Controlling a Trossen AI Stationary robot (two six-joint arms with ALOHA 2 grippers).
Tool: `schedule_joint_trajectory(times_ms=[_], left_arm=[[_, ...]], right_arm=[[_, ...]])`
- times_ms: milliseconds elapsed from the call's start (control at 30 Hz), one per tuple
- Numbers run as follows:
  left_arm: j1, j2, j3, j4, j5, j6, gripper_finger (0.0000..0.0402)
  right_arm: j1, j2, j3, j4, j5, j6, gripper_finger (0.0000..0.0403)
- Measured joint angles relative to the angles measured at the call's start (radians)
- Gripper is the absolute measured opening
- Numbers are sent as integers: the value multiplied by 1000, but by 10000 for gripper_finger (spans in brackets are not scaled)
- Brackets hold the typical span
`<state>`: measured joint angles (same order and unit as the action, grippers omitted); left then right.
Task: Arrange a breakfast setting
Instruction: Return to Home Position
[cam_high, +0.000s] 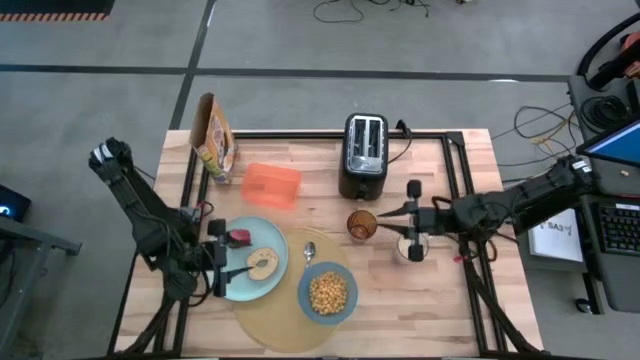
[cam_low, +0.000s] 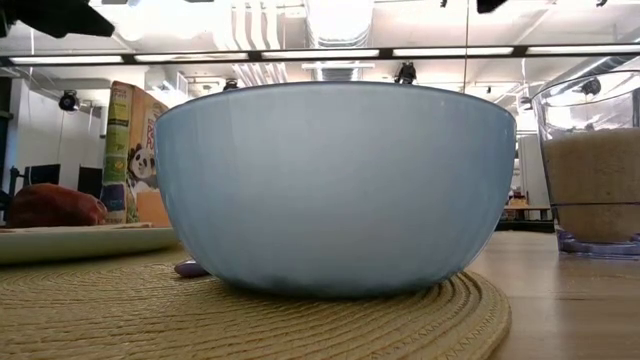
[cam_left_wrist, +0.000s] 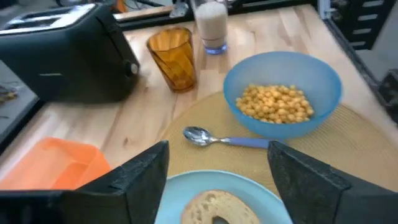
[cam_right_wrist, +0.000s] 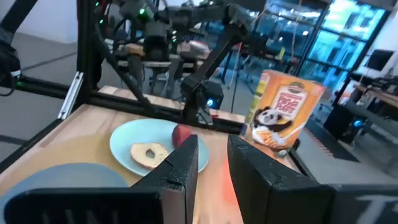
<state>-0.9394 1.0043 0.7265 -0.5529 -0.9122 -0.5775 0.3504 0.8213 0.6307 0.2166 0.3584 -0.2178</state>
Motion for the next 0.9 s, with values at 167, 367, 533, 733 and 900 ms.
schedule_joint_trajectory(times_ms=[167,367,533,733,900], left_arm=[[8,-8,-69,132,-60,75,188],[24,-106,-204,357,-65,241,68],[96,-254,-306,453,-28,339,9],[222,-457,-406,466,91,422,5],[304,-598,-458,466,178,453,1]], right_arm=[[-18,-110,-118,85,0,-20,70],[-69,-214,-222,175,0,-19,63],[-134,-262,-240,178,-78,-13,63],[-212,-278,-243,171,-158,-5,63],[-247,-282,-259,138,-161,17,63]])
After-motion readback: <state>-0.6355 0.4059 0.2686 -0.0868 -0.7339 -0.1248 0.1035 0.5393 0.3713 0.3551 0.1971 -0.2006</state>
